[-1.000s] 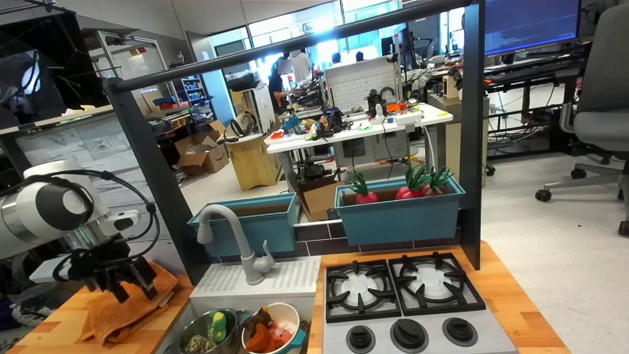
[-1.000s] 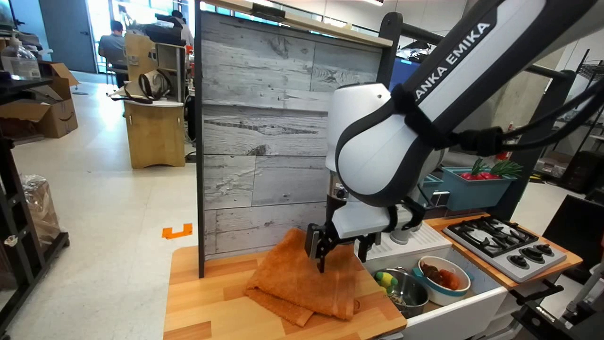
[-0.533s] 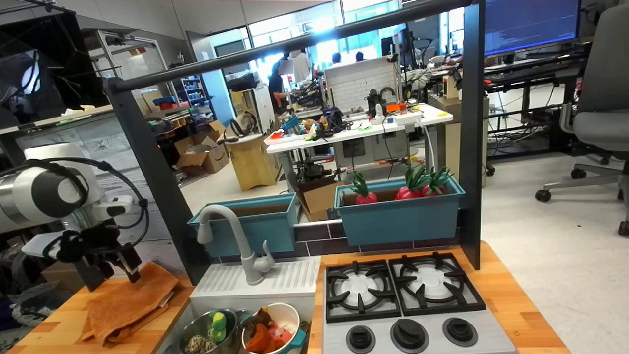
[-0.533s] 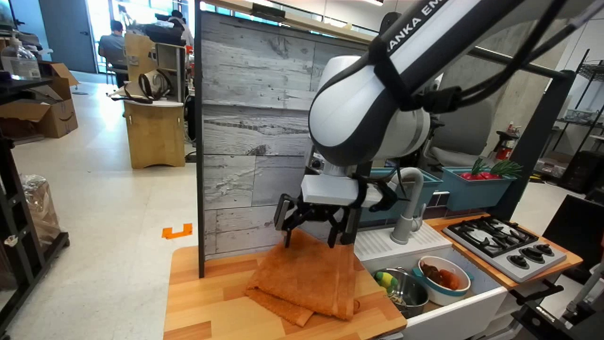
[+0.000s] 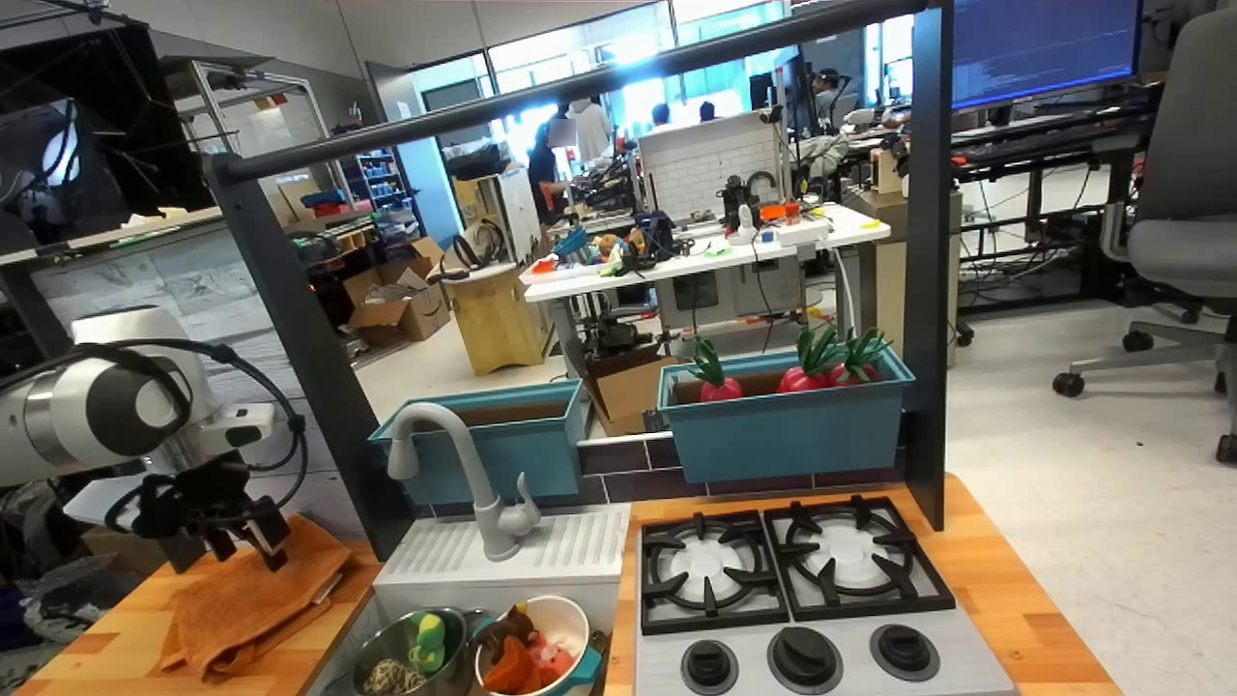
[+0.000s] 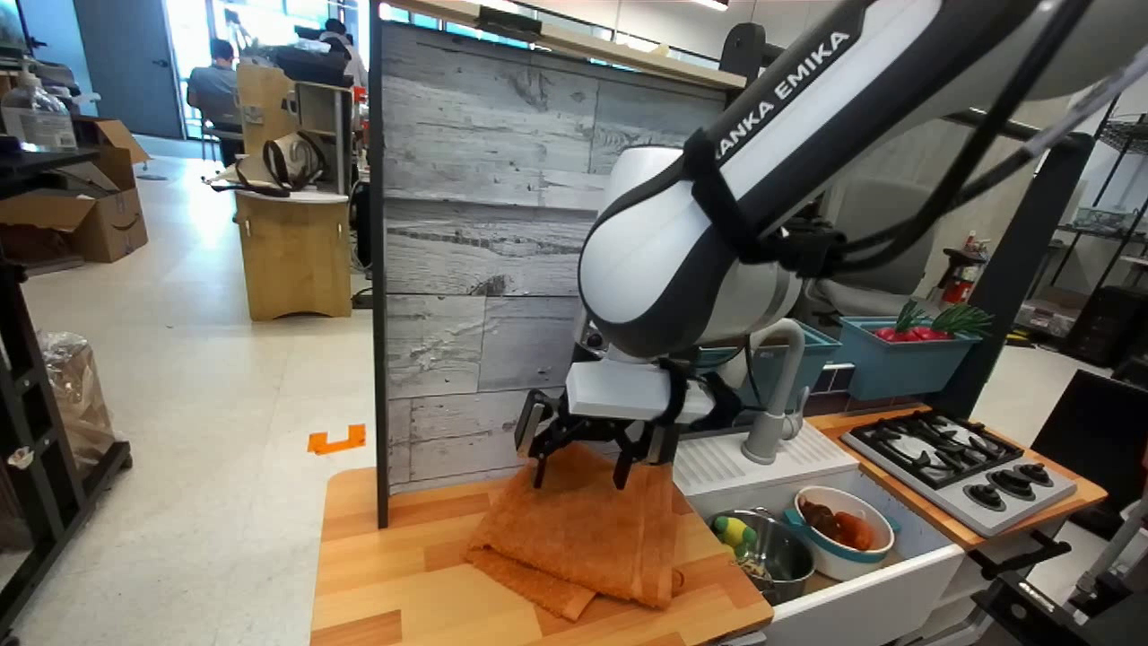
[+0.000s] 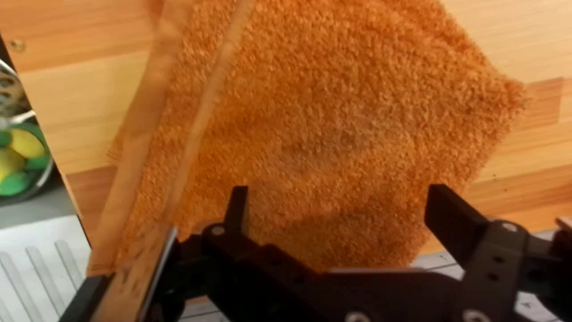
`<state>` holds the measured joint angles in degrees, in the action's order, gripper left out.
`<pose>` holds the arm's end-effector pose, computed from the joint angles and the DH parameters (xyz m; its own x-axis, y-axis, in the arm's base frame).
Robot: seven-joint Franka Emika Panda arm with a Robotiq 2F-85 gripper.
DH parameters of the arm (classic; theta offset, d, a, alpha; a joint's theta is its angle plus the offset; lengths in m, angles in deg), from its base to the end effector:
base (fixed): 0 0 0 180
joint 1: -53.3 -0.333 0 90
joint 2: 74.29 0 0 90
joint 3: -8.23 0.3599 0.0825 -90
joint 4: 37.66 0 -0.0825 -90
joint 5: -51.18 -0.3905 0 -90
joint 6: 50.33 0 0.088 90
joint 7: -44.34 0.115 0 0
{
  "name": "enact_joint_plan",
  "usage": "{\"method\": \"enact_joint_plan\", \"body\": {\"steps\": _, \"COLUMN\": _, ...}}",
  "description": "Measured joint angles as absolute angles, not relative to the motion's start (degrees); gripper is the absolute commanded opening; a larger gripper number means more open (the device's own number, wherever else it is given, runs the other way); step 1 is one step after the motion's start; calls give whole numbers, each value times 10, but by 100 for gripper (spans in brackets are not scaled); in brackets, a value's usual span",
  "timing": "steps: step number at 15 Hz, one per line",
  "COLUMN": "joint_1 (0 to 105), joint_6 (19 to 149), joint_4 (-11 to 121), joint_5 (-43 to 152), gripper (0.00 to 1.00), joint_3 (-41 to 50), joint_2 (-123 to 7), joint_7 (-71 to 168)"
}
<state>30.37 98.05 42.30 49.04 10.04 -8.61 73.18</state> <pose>0.6779 0.3065 0.0198 0.9923 -0.1224 0.0169 -0.1210 -0.9904 -0.0662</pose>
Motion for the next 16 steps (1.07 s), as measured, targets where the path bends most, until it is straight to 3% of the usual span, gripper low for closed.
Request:
{"method": "enact_joint_plan", "body": {"steps": 6, "joint_1": 234, "joint_6": 1069, "joint_4": 410, "joint_5": 507, "gripper": 100, "joint_3": 42, "joint_2": -24, "joint_7": 735}}
{"method": "enact_joint_plan", "body": {"steps": 16, "joint_1": 230, "joint_6": 1058, "joint_4": 404, "joint_5": 498, "gripper": 100, "joint_3": 36, "joint_2": -15, "joint_7": 754}}
